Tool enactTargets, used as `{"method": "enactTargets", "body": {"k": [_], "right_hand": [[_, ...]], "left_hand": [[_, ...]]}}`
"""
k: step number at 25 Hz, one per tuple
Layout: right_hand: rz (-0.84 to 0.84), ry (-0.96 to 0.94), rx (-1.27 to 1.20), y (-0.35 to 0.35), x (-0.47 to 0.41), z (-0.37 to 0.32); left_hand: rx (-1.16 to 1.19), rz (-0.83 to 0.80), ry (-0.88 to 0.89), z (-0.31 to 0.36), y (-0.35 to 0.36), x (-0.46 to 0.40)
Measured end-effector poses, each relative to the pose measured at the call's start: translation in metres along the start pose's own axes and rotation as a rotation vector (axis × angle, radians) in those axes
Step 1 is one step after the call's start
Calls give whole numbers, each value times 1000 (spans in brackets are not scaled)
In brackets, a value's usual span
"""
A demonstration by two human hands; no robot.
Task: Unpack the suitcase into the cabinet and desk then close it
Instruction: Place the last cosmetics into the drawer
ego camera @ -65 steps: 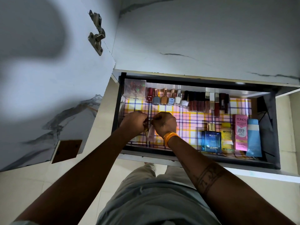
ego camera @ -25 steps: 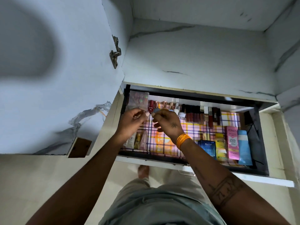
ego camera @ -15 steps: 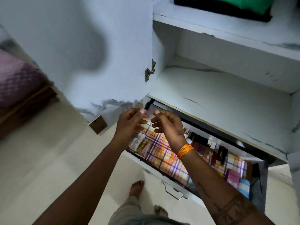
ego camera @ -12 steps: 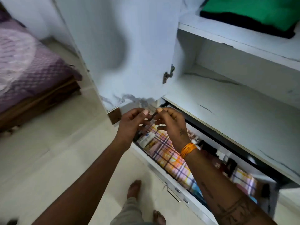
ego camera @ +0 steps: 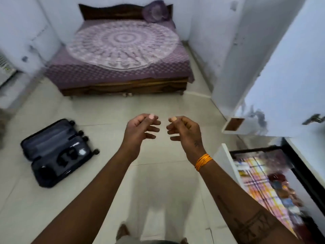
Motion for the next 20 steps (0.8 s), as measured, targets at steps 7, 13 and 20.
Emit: {"method": "enactTargets", "body": {"k": [7,13,20], "right_hand": [[-321,11,127,271,13,7],[-481,5,179,474,36,15],[-559,36,268,610,10,48]], "left_hand": [[-31,377,-1,20,-285,49],[-84,569,-4,42,-482,91],[-105,683,-40,23,-621,98]]}}
Point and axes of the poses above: each hand's wrist, its own x-axis away from the middle knuckle, its own y-axis out of the palm, z = x × y, the point moved 10 cm from there along -x, towards the middle knuckle, and after that the axes turned 15 degrees about y, right-handed, at the moved point
